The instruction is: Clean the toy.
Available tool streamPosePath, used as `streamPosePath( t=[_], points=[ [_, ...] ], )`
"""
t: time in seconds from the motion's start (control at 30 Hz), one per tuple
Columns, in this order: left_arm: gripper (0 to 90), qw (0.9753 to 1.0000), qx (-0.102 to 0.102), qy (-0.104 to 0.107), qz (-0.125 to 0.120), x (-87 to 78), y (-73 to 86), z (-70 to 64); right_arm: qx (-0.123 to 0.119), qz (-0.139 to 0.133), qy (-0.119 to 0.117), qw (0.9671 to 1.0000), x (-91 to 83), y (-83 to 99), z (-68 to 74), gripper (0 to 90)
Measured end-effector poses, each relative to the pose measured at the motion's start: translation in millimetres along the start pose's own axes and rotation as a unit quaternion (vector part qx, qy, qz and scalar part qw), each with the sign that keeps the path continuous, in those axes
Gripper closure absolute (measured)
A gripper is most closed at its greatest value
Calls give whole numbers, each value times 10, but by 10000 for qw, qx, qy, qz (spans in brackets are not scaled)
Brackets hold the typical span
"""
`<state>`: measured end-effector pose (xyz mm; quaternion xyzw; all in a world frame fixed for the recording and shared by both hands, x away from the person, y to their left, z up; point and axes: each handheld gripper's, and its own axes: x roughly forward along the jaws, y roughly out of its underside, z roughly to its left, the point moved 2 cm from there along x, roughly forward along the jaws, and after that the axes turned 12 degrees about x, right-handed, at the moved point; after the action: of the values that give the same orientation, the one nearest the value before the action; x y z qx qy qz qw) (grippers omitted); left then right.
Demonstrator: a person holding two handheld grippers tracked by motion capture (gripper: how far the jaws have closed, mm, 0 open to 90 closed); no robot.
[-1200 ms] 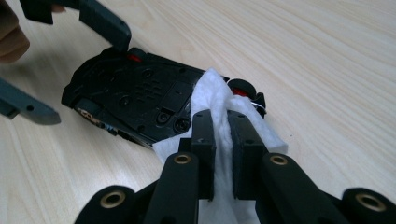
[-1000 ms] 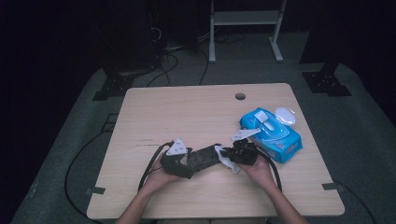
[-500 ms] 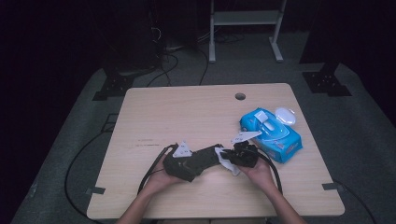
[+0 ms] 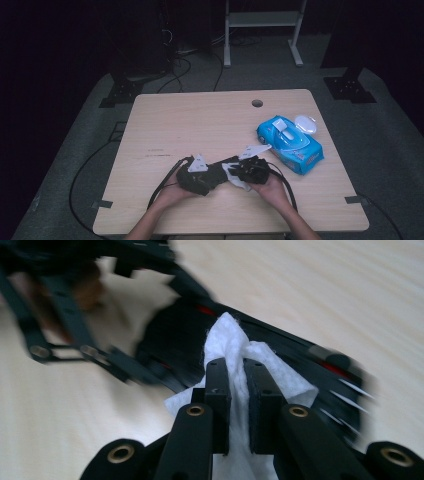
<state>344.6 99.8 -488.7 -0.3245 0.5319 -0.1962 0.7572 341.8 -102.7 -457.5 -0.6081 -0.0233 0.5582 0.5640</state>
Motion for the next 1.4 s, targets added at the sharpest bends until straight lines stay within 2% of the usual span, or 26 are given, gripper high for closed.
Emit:
streamPosePath(
  t=[0.1, 0.2, 0.27, 0.4, 0.47, 0.57, 0.63, 0.7, 0.73, 0.77, 0.83, 0.9, 1.07, 1.23, 1.3, 1.33, 1.4],
  points=[
    [240, 9999, 109, -19, 23, 11, -15, -34, -309, 112, -225, 9992, 134, 1, 212, 810],
    [241, 9999, 135, -2, 83, 10, -2, -32, -546, 191, -140, 9982, 188, 8, 301, 809],
    [241, 9999, 124, 10, 40, 7, -3, -28, -460, 138, -64, 9988, 150, 5, 224, 809],
    [241, 9999, 104, 27, -14, 3, -6, -19, -154, -73, 303, 9994, -21, 24, -22, 810],
    [242, 9999, 86, 43, -37, 5, -7, -19, -1, -140, 301, 9994, -72, 47, -88, 810],
    [242, 10000, 73, 34, -34, 9, -12, -29, -128, -146, 291, 9994, -45, 62, -16, 810],
    [242, 10000, 91, 28, -26, 9, -13, -31, -259, -90, 40, 9996, 27, 63, 104, 810],
    [241, 9998, 194, -29, 43, 12, -6, -42, -551, -10, 113, 9984, 101, 66, 217, 810],
    [241, 9998, 189, -51, 44, 13, -1, -46, -620, 13, 167, 9979, 114, 61, 241, 810],
    [240, 9998, 182, -52, 22, 12, 2, -43, -592, 15, 134, 9982, 116, 57, 232, 810],
    [240, 9998, 182, -58, -14, 11, 0, -43, -381, -18, -11, 9993, 101, 58, 163, 811],
    [239, 9999, 153, -62, -16, 15, -6, -41, -218, -64, -59, 9997, 88, 60, 124, 811],
    [229, 9999, 100, -35, 42, 20, 11, -38, -254, -74, 31, 9996, 93, 56, 123, 810],
    [238, 9999, 104, -54, 37, 23, 5, -42, -149, -84, 42, 9998, 92, 60, 121, 810],
    [240, 9999, 113, -49, 29, 23, 4, -40, -165, -49, -110, 9998, 115, 65, 171, 810],
    [241, 9999, 121, -50, 33, 22, 4, -39, -208, -31, -209, 9996, 139, 71, 208, 810],
    [242, 9999, 151, -45, 52, 16, 8, -35, -415, 18, -113, 9991, 168, 76, 272, 810]
  ],
)
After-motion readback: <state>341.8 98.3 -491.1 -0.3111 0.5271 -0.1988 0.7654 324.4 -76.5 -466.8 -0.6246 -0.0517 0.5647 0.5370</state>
